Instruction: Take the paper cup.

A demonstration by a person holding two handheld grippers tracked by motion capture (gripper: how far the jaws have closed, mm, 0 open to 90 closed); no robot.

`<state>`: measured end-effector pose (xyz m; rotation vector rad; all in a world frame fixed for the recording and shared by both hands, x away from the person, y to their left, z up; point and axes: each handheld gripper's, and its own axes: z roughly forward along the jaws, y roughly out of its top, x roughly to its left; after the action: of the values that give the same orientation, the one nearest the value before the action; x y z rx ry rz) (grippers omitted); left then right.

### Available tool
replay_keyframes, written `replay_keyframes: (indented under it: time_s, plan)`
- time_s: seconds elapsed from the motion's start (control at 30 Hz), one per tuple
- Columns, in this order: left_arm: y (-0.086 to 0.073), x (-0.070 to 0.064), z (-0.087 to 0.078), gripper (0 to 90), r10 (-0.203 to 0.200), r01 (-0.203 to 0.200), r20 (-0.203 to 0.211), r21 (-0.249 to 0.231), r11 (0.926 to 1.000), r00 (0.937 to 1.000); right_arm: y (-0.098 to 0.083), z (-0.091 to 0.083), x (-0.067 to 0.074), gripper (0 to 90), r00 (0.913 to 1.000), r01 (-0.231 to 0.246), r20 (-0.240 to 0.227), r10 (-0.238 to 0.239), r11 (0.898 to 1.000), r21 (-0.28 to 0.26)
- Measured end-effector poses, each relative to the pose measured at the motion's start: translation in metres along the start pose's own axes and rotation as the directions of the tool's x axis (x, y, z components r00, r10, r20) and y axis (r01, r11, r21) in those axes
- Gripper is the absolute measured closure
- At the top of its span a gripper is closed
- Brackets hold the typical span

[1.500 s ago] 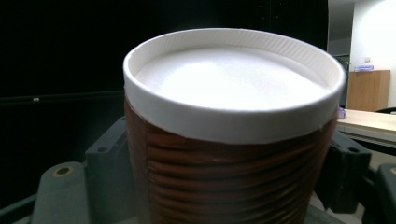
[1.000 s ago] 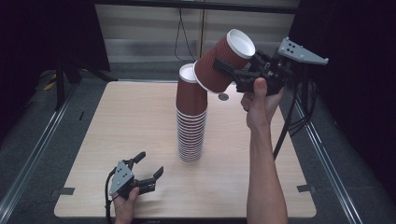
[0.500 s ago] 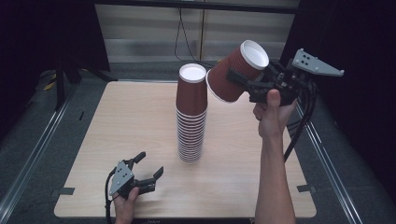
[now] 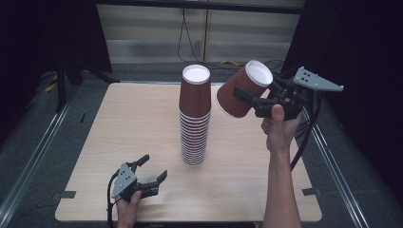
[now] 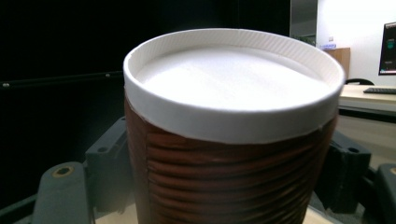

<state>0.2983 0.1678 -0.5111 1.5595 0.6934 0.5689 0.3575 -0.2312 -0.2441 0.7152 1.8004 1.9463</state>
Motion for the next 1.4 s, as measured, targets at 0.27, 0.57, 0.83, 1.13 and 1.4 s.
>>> replay_keyframes:
  time_s: [0.27,0.57,0.83,1.13,1.4]
  plan:
    - [0.0,0.003,0.0,15.4,-0.014,0.014,0.026,-0.001,0.9999,0.9995,-0.027,-0.011,-0.001,20.8,0.9991,-0.04,0.011,0.04,0.999,0.019]
    - [0.006,0.003,0.008,15.6,-0.03,0.027,0.089,0.038,0.9989,0.9956,-0.054,-0.017,0.009,20.8,0.9987,-0.05,0.012,0.049,0.997,0.057]
    - [0.021,0.004,0.009,15.6,-0.01,0.003,0.139,0.051,0.9987,0.9903,-0.078,-0.016,0.016,20.7,0.9979,-0.063,0.022,0.062,0.993,0.097]
    - [0.029,-0.004,0.009,15.8,0.021,-0.032,0.151,0.068,0.9972,0.9884,-0.097,-0.02,0.022,20.7,0.9974,-0.072,0.008,0.072,0.989,0.132]
    - [0.027,-0.009,0.014,15.7,0.003,-0.019,0.2,0.078,0.9968,0.9799,-0.12,-0.019,0.025,20.7,0.9952,-0.082,-0.039,0.09,0.983,0.166]
